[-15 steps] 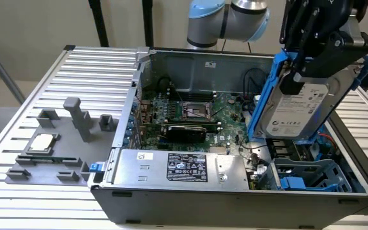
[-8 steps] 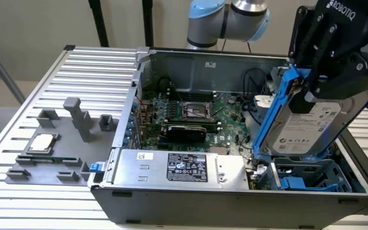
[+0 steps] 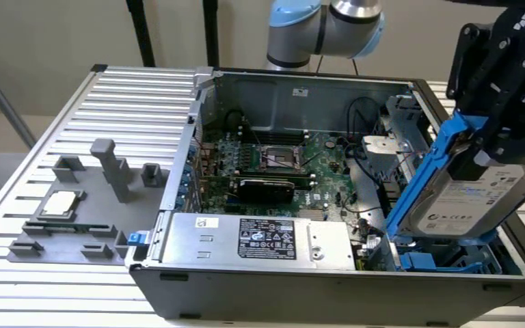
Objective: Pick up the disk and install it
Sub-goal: 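Pick up the disk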
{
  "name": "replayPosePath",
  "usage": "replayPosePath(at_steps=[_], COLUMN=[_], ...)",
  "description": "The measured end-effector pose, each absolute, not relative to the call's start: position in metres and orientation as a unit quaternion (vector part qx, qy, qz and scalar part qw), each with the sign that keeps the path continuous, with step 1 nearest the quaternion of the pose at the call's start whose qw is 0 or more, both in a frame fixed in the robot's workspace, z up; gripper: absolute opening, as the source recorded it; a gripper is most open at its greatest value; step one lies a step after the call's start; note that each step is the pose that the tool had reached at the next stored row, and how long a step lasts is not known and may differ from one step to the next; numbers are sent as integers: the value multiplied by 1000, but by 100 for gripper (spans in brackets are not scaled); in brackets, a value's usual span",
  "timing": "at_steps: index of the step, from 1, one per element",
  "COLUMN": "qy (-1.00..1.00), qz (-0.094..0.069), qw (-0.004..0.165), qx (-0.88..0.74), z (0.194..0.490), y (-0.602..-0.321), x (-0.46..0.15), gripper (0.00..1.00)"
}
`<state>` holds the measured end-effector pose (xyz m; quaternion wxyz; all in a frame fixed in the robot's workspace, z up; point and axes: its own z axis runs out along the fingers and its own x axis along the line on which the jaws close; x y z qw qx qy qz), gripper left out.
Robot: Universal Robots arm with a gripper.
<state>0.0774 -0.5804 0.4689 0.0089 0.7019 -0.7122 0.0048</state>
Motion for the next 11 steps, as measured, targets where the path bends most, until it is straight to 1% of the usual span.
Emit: replayPosePath(at_steps=[6, 11], qy=[-712, -712], qz=[5, 5], qw=[9, 9], qx=[702, 702], z=[465, 464], y=[-581, -581], x=[102, 104], gripper=[0, 0])
